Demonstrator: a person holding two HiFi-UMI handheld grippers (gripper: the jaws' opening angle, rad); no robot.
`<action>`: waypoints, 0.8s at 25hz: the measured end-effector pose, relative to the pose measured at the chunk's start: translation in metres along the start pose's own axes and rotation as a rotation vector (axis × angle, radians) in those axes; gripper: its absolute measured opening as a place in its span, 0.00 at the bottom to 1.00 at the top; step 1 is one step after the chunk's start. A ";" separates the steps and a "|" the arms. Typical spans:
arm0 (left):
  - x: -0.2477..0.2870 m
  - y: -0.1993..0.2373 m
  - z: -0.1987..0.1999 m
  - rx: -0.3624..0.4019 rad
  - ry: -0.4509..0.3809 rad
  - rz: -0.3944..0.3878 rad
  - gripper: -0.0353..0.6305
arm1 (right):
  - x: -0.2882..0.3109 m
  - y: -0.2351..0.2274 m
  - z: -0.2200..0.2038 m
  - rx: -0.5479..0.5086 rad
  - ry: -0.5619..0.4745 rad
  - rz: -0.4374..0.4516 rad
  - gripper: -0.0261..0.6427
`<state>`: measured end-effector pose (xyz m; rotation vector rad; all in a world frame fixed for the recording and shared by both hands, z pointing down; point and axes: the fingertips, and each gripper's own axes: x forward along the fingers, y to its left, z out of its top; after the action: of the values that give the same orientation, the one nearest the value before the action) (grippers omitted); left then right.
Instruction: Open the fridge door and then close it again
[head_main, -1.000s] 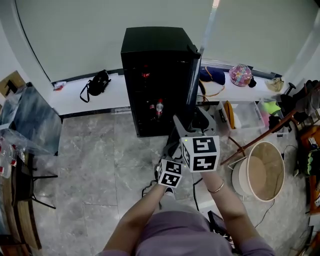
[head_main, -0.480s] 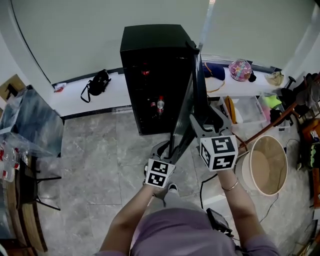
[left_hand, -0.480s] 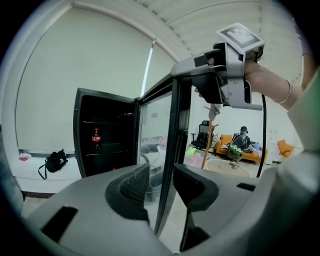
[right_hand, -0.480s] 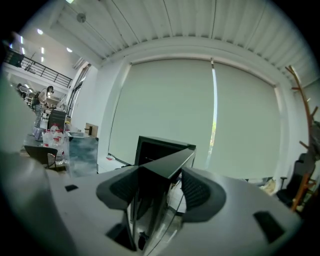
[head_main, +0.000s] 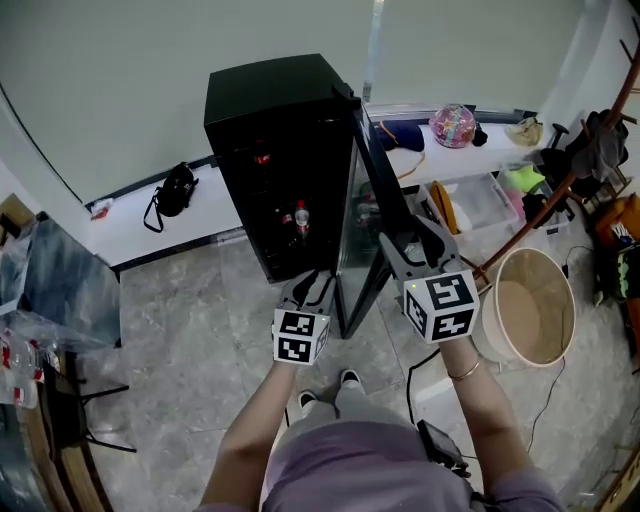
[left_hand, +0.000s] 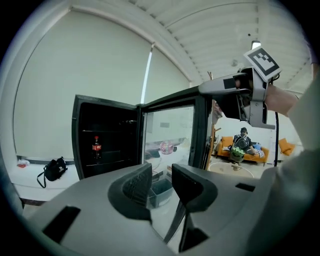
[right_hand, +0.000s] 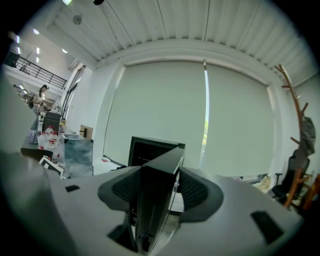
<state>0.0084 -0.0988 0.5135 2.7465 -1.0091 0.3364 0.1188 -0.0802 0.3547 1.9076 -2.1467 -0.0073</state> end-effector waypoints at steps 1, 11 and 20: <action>0.003 0.000 0.003 0.001 -0.005 -0.006 0.24 | -0.001 -0.002 -0.001 0.003 -0.001 -0.006 0.40; 0.041 -0.030 0.012 -0.011 -0.003 -0.122 0.22 | -0.012 -0.035 -0.011 0.024 -0.005 -0.099 0.37; 0.084 -0.071 0.022 0.006 -0.002 -0.227 0.22 | -0.024 -0.076 -0.021 0.052 -0.022 -0.108 0.37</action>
<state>0.1205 -0.1023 0.5085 2.8291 -0.6872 0.3003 0.1997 -0.0636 0.3564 2.0598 -2.0742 0.0060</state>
